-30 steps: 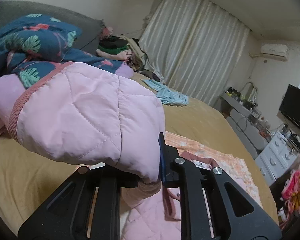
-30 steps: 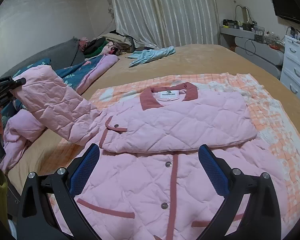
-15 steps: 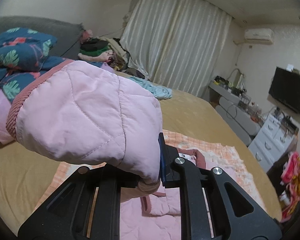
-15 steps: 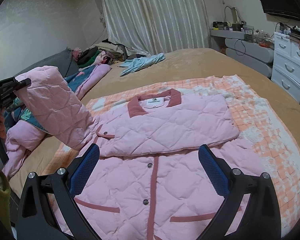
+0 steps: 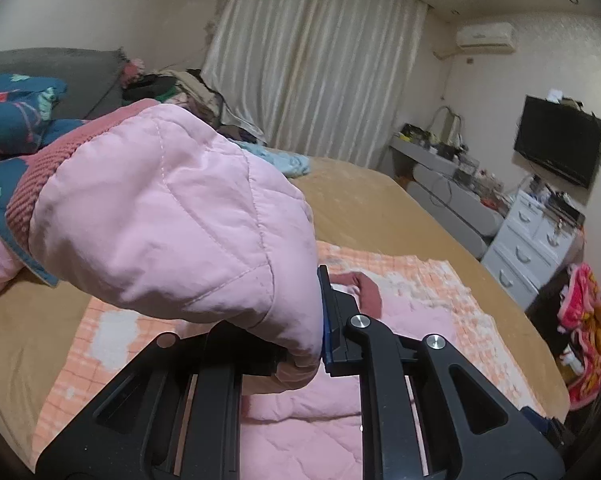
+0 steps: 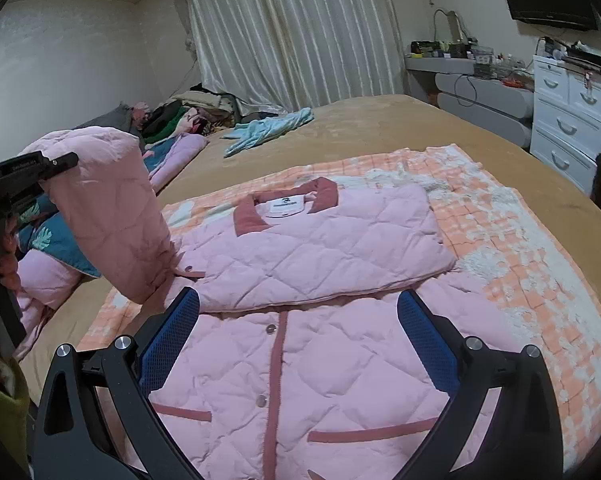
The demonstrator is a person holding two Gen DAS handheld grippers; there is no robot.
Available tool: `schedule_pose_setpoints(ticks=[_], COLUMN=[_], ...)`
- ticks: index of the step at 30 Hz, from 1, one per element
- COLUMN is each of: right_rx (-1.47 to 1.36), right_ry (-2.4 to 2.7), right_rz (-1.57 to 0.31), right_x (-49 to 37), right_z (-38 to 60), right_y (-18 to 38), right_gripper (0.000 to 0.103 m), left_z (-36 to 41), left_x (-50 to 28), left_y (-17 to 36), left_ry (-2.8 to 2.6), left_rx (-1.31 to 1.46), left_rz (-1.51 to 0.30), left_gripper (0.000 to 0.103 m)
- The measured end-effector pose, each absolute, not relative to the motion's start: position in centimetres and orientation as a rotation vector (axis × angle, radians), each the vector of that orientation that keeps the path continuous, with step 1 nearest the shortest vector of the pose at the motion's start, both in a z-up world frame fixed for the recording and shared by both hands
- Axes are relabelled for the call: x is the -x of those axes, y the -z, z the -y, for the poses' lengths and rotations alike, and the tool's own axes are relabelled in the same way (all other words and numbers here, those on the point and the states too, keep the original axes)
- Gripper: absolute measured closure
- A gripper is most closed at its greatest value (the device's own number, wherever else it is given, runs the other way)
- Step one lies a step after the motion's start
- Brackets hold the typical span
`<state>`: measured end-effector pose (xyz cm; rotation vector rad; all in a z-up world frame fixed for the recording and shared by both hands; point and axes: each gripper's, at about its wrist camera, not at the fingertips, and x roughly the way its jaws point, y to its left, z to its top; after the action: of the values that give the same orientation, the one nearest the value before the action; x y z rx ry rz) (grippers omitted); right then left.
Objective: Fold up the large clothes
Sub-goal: 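Lift the held sleeve with the left gripper toward the jacket front, then carry the held sleeve across the jacket front with the left gripper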
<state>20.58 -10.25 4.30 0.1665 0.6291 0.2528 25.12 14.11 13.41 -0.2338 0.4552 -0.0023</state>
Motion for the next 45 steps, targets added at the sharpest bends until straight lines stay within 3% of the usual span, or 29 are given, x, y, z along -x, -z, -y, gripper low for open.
schedule_pose_setpoints(ticks=[45], right_rx=[-0.320], right_ry=[-0.093], right_rz=[-0.699], right_x=[-23.3], right_z=[21.1], right_y=[1.5], right_gripper=[0.004], left_z=[4.1], left_x=[-30.8], left_y=[1.3], left_ry=[0.192], left_rx=[-0.181], left_rz=[-0.739], left_gripper=[0.095])
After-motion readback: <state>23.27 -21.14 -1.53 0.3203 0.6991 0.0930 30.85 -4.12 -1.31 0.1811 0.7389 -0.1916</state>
